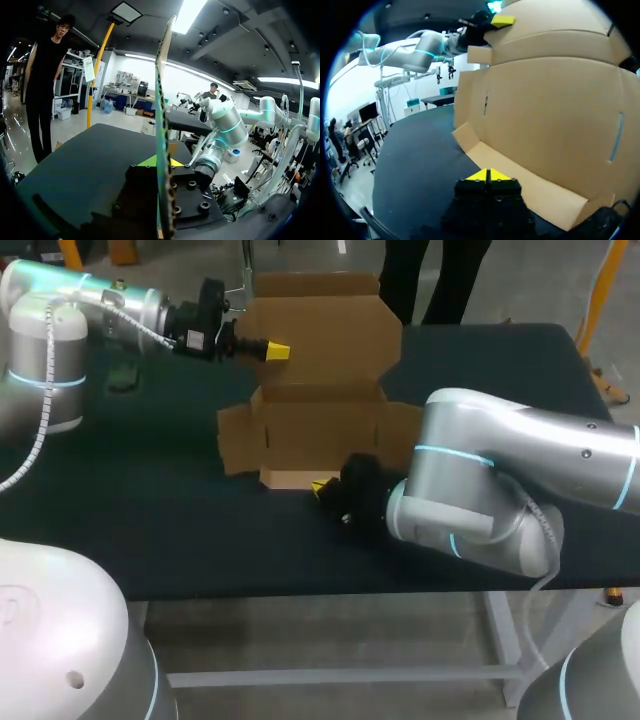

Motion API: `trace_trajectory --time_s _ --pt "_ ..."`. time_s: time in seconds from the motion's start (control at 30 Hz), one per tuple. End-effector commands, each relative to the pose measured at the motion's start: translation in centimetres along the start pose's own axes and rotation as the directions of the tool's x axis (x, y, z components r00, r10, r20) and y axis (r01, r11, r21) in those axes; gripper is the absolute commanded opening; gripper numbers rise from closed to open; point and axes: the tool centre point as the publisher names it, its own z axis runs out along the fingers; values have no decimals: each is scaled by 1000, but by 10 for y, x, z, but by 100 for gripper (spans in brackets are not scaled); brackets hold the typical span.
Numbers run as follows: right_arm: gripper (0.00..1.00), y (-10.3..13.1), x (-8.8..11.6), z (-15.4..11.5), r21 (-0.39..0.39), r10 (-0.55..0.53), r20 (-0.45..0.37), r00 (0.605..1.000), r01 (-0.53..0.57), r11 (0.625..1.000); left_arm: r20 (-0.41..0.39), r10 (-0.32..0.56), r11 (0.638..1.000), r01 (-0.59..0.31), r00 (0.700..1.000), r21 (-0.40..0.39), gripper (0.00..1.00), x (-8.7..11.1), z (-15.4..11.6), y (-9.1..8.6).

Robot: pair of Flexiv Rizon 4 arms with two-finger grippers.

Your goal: Assemble the packaging by folding the flat box into shape, placing the metal phone stand inside, and closing the box properly

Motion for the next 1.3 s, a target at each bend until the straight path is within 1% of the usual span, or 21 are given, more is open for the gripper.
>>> trace_trajectory --time_s 0.03,0.47,0.63,1.0,1.3 --pt "0 -1 2 12 3 1 124 992 -2 1000 -4 0 1000 0 1000 -1 0 -1 -1 1" --pt "0 -2 -4 16 -12 15 125 992 -14 1000 -4 0 1000 0 1000 -1 0 -1 -1 1" --pt "0 -6 -8 20 -6 24 126 992 -24 1000 -4 0 1000 0 1000 -1 0 -1 -1 1" --pt "0 -14 -10 23 -7 48 127 991 -48 999 -4 0 1000 0 1000 -1 0 -1 -1 1" --pt "0 -14 -10 23 -7 48 127 991 -48 999 -4 0 1000 0 1000 -1 0 -1 -1 1"
